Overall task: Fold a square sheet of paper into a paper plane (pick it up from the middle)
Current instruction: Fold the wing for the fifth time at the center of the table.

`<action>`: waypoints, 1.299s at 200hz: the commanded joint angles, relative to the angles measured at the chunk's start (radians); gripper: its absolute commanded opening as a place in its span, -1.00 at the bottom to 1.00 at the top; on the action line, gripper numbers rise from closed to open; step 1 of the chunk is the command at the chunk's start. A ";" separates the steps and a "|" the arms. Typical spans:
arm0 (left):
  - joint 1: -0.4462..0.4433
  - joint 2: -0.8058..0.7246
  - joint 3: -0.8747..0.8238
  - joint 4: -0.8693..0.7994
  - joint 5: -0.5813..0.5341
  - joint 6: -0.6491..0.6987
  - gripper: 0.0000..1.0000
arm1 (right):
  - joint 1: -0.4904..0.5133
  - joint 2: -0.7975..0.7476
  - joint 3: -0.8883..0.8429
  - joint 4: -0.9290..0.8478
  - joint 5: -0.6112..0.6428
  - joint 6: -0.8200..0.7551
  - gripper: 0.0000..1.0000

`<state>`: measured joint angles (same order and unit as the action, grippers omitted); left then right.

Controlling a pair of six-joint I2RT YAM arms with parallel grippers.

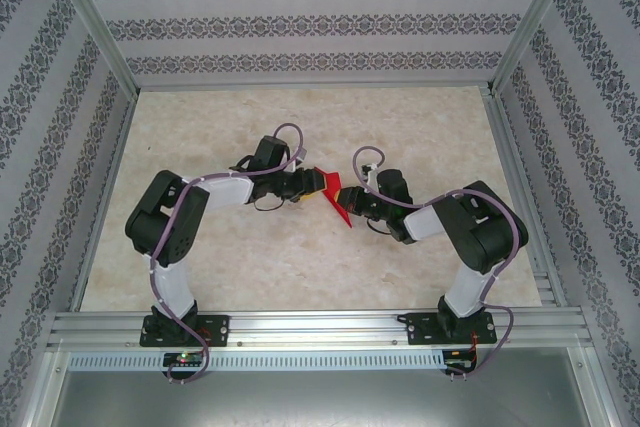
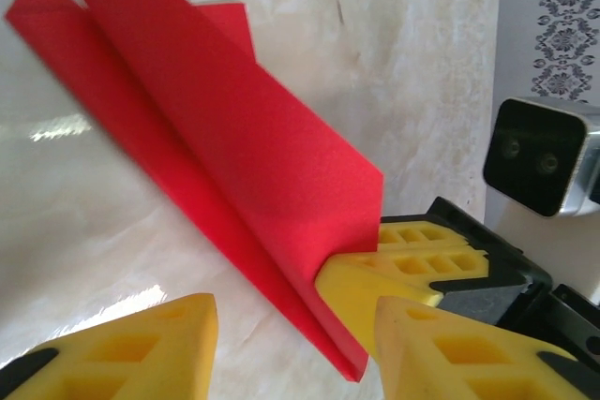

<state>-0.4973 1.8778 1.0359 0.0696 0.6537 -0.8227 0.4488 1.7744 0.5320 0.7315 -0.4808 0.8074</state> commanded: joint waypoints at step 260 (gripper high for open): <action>-0.030 0.215 0.095 0.205 -0.002 -0.001 -0.66 | -0.052 0.060 0.026 -0.045 -0.117 0.038 -0.73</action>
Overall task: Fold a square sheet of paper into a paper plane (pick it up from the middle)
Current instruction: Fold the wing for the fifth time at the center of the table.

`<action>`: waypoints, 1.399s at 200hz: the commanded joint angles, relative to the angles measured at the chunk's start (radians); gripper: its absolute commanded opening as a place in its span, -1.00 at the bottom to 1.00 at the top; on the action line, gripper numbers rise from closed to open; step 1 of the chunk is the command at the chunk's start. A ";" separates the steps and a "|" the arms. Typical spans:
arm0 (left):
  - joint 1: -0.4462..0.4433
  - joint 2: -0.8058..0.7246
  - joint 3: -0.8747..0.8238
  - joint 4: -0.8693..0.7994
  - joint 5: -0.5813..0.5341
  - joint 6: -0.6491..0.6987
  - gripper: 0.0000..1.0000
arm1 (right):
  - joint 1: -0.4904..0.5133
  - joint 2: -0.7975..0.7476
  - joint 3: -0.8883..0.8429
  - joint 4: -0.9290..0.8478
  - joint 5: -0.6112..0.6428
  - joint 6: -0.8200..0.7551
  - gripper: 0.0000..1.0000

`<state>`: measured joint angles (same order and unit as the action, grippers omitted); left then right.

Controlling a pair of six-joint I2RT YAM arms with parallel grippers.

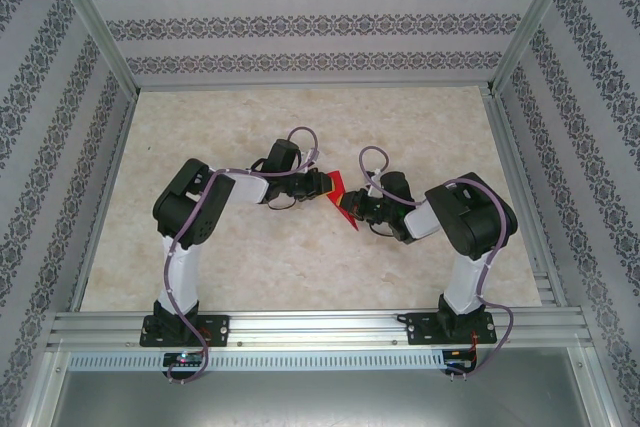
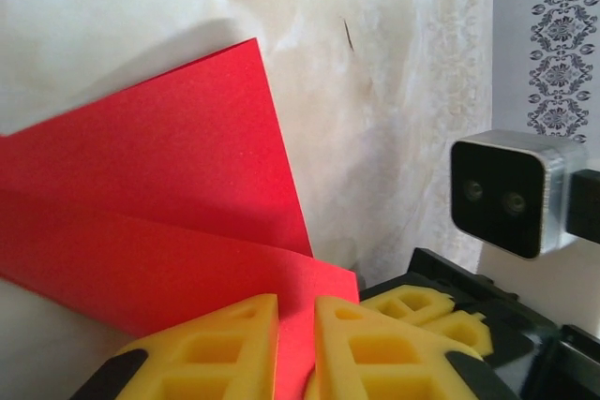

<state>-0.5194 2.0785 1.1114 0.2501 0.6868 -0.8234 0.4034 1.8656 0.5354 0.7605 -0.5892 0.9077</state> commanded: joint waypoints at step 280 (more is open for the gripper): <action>-0.007 0.041 0.044 -0.022 -0.040 -0.011 -0.68 | 0.178 -0.158 0.236 -0.686 0.475 -0.729 -0.28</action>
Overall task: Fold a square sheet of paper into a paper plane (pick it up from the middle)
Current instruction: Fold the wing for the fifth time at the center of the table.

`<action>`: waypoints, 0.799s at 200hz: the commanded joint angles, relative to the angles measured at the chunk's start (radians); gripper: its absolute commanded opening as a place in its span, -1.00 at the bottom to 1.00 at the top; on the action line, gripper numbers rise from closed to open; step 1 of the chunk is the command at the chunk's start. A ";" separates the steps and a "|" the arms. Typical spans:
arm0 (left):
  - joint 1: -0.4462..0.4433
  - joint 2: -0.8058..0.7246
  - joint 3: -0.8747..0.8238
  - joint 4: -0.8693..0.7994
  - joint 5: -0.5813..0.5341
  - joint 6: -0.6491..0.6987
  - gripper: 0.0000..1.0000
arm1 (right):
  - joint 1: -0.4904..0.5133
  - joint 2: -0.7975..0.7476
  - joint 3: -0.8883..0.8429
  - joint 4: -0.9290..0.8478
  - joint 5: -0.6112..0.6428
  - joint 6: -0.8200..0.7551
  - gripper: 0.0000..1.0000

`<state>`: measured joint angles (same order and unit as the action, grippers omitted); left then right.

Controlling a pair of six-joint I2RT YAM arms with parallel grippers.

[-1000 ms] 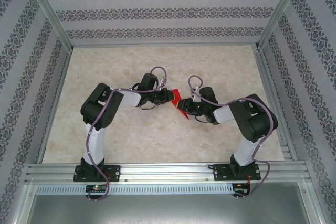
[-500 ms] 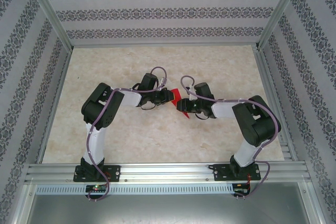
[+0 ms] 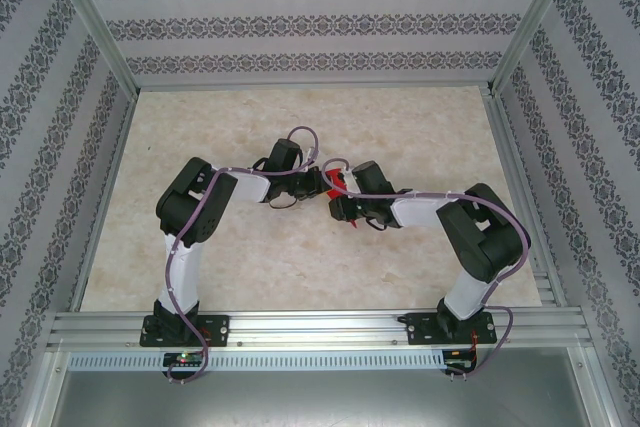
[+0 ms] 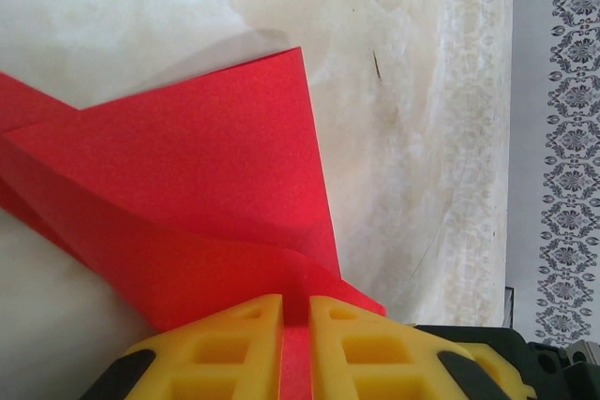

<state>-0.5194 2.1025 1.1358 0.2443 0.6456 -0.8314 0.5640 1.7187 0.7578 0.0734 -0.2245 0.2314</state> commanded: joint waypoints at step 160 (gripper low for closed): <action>0.003 -0.018 0.045 -0.052 0.029 0.008 -0.66 | 0.014 -0.022 -0.064 0.151 0.091 0.025 -0.89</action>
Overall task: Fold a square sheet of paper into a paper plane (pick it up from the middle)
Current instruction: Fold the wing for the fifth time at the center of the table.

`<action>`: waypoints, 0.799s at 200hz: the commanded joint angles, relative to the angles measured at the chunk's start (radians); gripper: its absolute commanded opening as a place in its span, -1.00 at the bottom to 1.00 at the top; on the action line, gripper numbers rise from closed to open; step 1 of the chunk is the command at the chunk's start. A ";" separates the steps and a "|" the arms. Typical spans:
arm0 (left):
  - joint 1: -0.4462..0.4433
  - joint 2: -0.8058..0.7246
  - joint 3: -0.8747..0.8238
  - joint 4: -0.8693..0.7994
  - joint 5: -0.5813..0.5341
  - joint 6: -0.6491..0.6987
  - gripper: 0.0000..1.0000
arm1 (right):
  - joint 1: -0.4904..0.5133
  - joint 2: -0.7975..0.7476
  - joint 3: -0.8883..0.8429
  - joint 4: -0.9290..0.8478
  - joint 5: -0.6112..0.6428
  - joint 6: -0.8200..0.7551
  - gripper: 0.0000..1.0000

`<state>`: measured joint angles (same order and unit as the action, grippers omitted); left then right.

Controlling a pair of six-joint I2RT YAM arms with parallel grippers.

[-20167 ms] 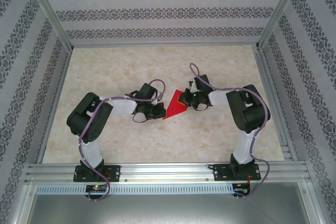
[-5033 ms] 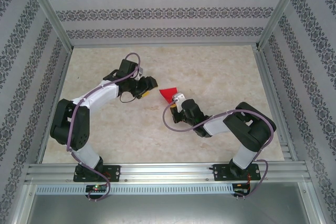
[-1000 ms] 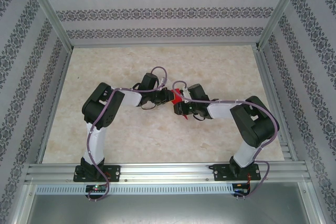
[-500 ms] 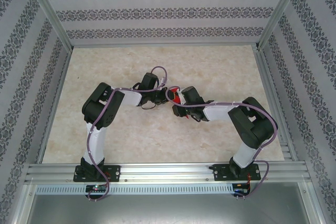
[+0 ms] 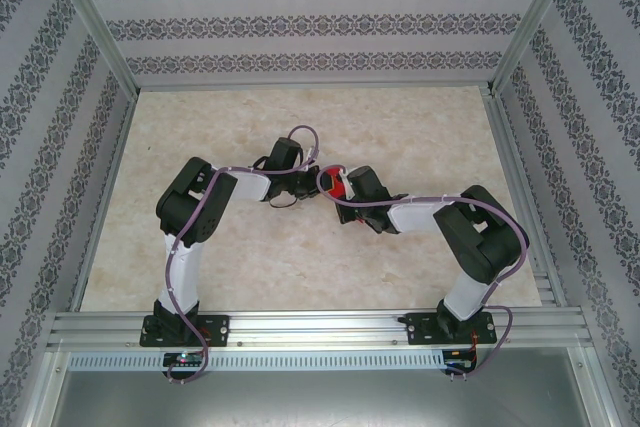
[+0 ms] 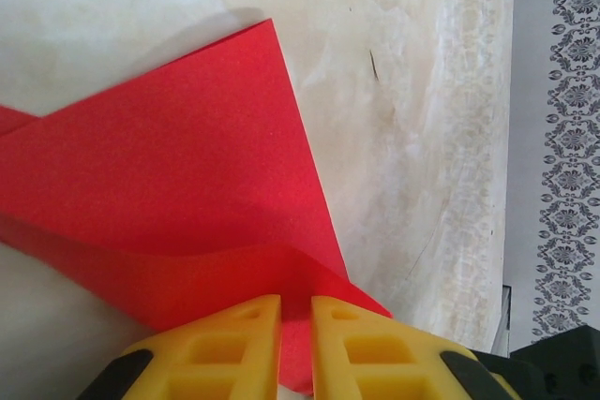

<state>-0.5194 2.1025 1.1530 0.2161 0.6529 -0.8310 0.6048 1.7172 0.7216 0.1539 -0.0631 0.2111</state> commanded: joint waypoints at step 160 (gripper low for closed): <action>0.052 -0.234 -0.220 0.182 0.070 0.020 -0.28 | -0.120 0.030 -0.188 0.538 -0.473 0.599 -1.00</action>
<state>-0.4713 1.8786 0.9569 0.3069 0.6846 -0.8230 0.4885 1.7214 0.5579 0.5816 -0.5034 0.7116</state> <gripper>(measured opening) 0.360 0.050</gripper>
